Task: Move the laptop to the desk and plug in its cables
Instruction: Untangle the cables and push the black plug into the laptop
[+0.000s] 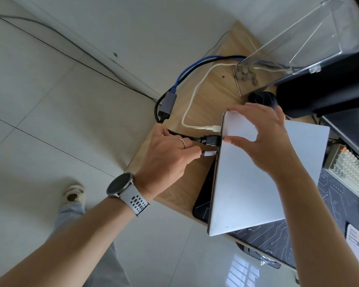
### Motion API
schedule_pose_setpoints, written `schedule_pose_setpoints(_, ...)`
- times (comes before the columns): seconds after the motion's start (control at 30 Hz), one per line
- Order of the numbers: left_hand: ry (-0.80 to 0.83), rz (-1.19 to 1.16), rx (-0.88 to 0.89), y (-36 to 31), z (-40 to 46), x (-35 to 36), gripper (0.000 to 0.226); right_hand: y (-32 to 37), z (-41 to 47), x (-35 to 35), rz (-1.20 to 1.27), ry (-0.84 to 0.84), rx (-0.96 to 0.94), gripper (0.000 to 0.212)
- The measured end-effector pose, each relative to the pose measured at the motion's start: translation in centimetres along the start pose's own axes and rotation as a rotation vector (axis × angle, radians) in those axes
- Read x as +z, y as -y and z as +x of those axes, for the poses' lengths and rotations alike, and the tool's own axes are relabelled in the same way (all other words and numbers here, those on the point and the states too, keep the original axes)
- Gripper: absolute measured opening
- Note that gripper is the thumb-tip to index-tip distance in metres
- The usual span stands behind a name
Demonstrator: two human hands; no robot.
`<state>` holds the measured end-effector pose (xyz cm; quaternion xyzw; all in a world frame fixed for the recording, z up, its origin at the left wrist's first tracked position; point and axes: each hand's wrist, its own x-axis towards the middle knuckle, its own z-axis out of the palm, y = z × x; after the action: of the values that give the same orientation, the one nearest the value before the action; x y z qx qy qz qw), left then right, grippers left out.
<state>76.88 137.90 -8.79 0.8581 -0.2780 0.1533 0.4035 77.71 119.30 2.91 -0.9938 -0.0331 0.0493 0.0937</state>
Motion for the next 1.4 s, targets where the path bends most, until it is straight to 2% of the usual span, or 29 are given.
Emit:
schedule_pose_setpoints(0.5,-0.058,0.051,-0.013,-0.1,0.1,0.2,0.029,-0.9,0.2,0.4,0.032,0.011,0.015,0.056)
schedule_pose_setpoints(1.0,-0.194,0.200,-0.160,-1.5,-0.4,1.3,0.028,-0.9,0.8,1.0,0.184,-0.038,-0.002,0.059)
schedule_pose_setpoints(1.4,-0.262,0.199,-0.138,-2.3,-0.2,1.5,0.051,-1.1,0.8,1.1,0.197,-0.043,-0.010,0.053)
